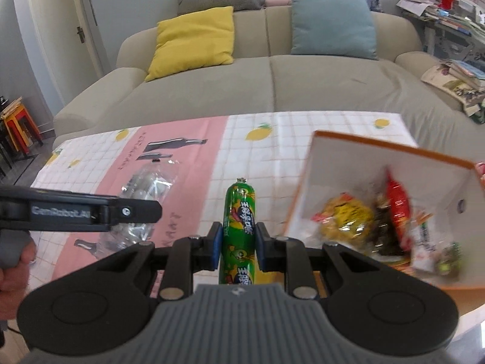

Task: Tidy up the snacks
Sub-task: 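Carry the ball packet with the left gripper while the right carries the sausage stick over the box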

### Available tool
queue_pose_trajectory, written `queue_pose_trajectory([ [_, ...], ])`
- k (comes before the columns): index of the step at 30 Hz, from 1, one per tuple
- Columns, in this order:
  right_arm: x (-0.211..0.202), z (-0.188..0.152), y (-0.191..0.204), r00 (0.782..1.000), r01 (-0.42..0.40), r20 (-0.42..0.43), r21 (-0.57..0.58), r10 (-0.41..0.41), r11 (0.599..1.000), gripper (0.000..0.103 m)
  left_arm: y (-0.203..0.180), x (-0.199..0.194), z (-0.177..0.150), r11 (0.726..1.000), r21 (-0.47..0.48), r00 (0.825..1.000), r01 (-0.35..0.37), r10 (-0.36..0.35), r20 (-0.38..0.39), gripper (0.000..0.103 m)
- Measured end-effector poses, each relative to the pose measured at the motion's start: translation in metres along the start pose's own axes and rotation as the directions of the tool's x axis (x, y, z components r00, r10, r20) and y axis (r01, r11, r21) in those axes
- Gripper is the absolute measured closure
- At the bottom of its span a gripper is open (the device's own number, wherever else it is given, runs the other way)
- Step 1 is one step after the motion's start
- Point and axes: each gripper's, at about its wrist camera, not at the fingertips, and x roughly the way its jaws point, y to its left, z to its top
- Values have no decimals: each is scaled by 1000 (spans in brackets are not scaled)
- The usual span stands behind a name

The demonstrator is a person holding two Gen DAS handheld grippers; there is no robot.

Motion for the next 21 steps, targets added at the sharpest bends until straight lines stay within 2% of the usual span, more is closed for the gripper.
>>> queue_pose_trajectory([
  [5,-16,14,-44,999,42,-24,32,-41,999,83,-39,13,21,995,61,997,73,-73,-7,45],
  [10,-24,25,-92,991,107,-84,39,-103,994,83,-77,43,38,982,104,986,158,-152,-61,45],
  [14,-21,29,-127,974,173,-151,2,-171,985,83,-104,74,45,967,129,971,220,-204,-125,45],
  [21,1,21,-178,928,255,-265,-56,-261,965,83,-145,134,43,944,173,940,282,-236,-248,45],
])
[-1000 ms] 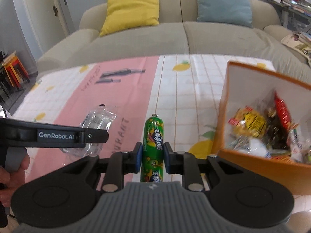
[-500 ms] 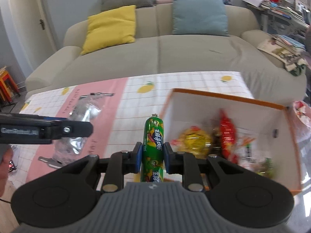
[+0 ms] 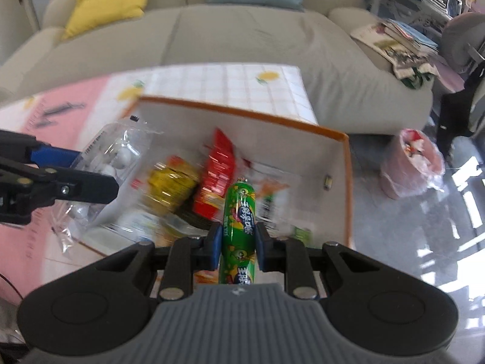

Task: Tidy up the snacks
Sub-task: 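Carry the ball packet with the left gripper while the right carries the sausage stick over the box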

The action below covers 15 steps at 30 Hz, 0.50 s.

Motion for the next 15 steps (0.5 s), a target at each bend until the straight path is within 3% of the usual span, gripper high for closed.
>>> queue_pose_trajectory([
  [6,35,-5,-5,993,77,-81,-101,-86,992,83,-9,42,6,999,32,998,-1,3,-69,45],
  [15,72,-7,-7,977,105,-162,-190,-137,976,83,-5,84,3,998,60,987,-30,39,-158,45],
])
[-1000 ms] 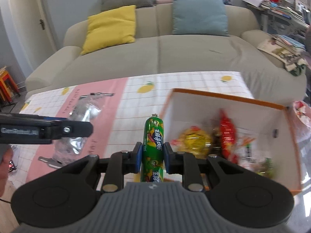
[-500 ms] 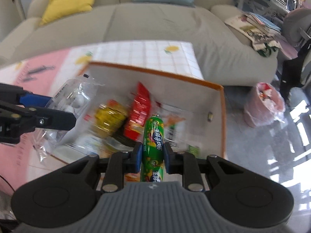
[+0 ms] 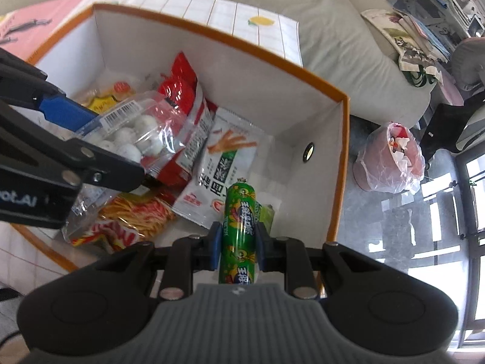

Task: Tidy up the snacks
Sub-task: 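Carry the ball packet with the left gripper while the right carries the sausage stick over the box, then open both grippers to drop the ball packet and sausage stick into the box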

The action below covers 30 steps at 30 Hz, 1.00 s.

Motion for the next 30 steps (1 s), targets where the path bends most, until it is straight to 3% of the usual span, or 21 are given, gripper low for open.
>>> queue_pose_trajectory([
  [10,15,9,9,999,22,-36,-48,-24,999,82,-8,12,7,994,57,995,-88,91,-37,42],
  [18,11,14,14,999,34,-35,-67,-36,997,79,-11,11,7,987,88,989,-133,137,-46,31],
  [20,6,15,14,999,32,-27,-71,-34,997,69,-12,7,7,986,97,990,-132,136,-38,28],
  [24,-2,18,14,1000,17,-21,-65,-18,998,62,-15,-6,8,979,124,986,-161,165,-18,21],
  [30,-28,22,13,1000,-2,1,-14,2,1000,28,-15,-43,9,976,122,983,-183,181,25,16],
])
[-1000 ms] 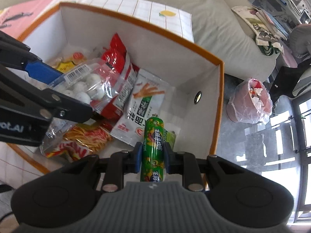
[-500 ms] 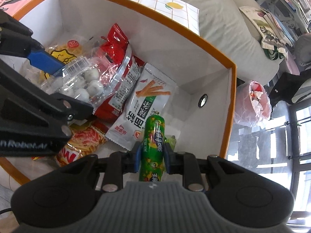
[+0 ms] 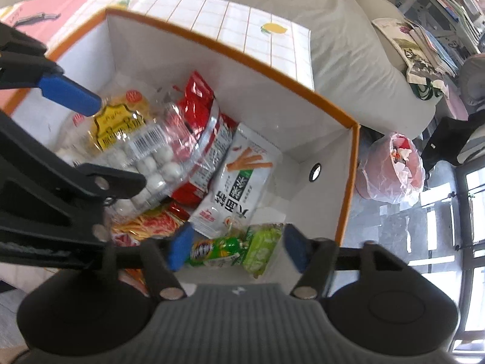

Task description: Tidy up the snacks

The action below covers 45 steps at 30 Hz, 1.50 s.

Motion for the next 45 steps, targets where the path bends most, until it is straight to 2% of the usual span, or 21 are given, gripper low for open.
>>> queue_pose_trajectory([
  [2,-13,1,1,1000,-6,11,35,5,999,20,2,-16,-2,1000,4,999,-18,18,33,16],
  [8,-68,-6,10,991,-82,116,137,67,987,11,5,-67,-16,997,1,987,-78,77,139,16],
  [15,-131,-36,38,946,-220,289,240,147,946,7,10,-124,-49,989,9,963,-149,143,228,15],
  [18,-149,-53,53,926,-235,357,285,124,929,7,11,-146,-66,983,-7,949,-182,177,263,15],
  [24,-182,-87,74,873,-243,486,374,35,895,3,12,-190,-103,968,-35,898,-247,243,367,15],
  [29,-206,-100,99,829,-224,559,351,-11,909,3,8,-217,-135,948,-74,846,-309,309,435,15],
  [31,-213,-106,111,805,-211,592,320,-21,924,3,8,-225,-146,942,-103,833,-319,331,444,15],
  [37,-230,-126,142,753,-151,655,264,-62,953,3,9,-240,-174,920,-190,803,-343,392,450,15],
  [41,-238,-143,155,717,-145,692,273,-89,951,3,6,-248,-192,880,-276,748,-387,475,464,15],
  [43,-239,-151,159,699,-156,708,285,-99,946,3,6,-251,-200,878,-295,738,-378,478,477,15],
  [45,-239,-157,165,695,-157,711,295,-107,942,3,4,-253,-207,872,-313,727,-376,487,483,13],
])
